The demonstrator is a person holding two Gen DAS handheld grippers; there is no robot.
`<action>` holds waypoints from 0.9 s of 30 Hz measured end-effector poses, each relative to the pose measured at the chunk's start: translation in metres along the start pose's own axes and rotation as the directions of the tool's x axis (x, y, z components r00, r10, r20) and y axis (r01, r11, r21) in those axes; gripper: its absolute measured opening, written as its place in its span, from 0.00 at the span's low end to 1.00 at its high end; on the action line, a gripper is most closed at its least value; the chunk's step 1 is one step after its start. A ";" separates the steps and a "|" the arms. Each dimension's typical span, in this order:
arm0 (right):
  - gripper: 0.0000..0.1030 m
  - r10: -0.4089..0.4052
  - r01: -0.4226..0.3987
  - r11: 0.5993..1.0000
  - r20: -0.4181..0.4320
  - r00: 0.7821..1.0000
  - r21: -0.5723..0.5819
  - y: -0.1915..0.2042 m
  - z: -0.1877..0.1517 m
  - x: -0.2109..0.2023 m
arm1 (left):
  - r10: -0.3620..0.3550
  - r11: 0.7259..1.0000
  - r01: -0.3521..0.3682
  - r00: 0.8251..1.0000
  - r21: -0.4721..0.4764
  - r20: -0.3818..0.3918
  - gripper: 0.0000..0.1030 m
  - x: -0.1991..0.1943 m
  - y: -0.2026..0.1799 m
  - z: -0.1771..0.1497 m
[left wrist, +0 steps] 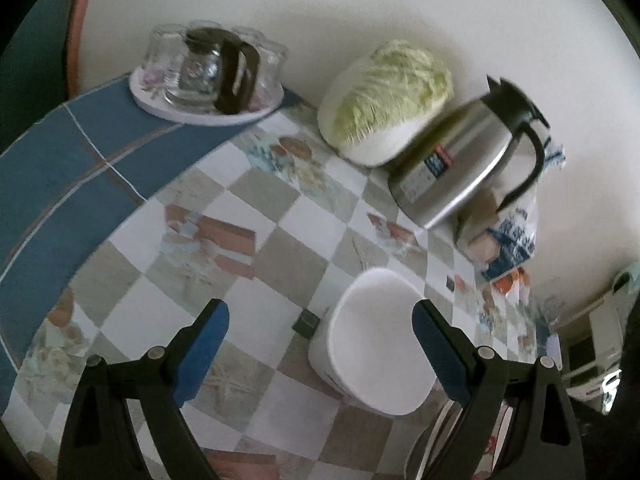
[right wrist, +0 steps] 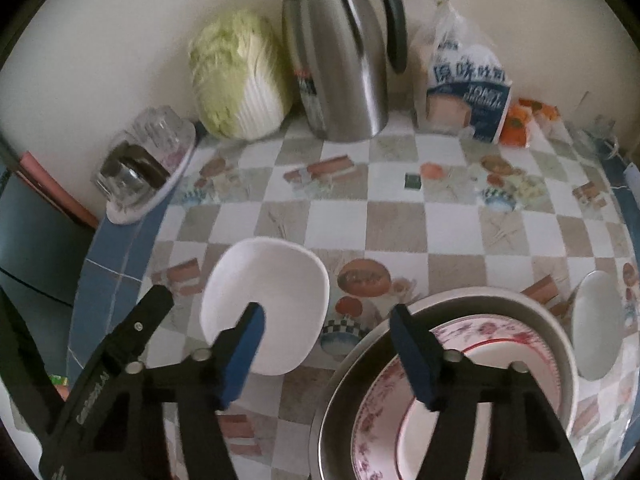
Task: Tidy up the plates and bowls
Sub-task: 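Move the right gripper to the white square bowl on the table, then close the right gripper on the rim of the white square bowl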
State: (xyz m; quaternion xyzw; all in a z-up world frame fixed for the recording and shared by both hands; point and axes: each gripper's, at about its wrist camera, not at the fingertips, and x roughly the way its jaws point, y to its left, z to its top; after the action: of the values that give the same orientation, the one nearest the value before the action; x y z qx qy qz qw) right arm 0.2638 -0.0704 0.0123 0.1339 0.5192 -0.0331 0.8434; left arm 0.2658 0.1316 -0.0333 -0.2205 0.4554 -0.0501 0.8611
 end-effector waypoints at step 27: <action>0.12 -0.031 0.030 1.000 -0.100 0.995 -0.010 0.010 -0.006 0.072 | -0.072 0.997 0.064 0.983 -0.053 -0.169 0.34 0.058 -0.001 -0.014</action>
State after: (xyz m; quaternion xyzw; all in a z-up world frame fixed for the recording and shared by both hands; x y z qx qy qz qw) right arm 0.2934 -0.0528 -0.0518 0.1240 0.5629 -0.0370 0.8163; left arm 0.2885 0.1092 -0.0840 -0.2512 0.5208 -0.0876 0.8112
